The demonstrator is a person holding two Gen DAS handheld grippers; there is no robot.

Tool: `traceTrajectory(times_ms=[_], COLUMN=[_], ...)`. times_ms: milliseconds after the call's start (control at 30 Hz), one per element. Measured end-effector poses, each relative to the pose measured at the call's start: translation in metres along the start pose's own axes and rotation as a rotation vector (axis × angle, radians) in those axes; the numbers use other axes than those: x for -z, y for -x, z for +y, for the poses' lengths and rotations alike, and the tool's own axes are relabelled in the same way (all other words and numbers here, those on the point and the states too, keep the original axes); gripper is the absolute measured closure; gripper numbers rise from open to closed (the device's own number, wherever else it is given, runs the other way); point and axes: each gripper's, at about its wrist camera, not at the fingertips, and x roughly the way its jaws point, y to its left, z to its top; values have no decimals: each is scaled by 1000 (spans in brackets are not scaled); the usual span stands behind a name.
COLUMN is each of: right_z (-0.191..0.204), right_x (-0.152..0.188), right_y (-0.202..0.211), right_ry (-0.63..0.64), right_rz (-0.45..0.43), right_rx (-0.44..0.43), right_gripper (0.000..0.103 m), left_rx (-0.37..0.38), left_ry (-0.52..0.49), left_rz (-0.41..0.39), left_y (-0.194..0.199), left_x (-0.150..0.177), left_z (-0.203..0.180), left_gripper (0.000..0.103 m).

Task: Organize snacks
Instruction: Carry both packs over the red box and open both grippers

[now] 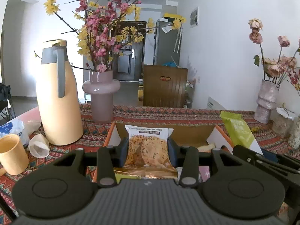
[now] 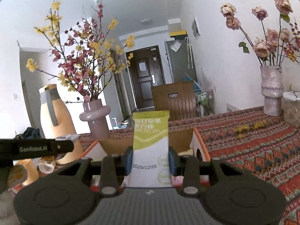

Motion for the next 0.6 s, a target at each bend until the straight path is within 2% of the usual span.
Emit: traceTrajectory(times_ms=[333, 600], right_z=[-4, -16], right_x=[-19, 1], right_y=[-54, -90], right_ry=[-4, -23], right_rz=[19, 67], right_rx=[-2, 27], right_gripper=[66, 66], left_rx=[-69, -80], left_ry=[27, 54], left_rz=[14, 50], left_y=[-47, -93], left_x=[-12, 15], left_z=[9, 21], left_gripper=[60, 60])
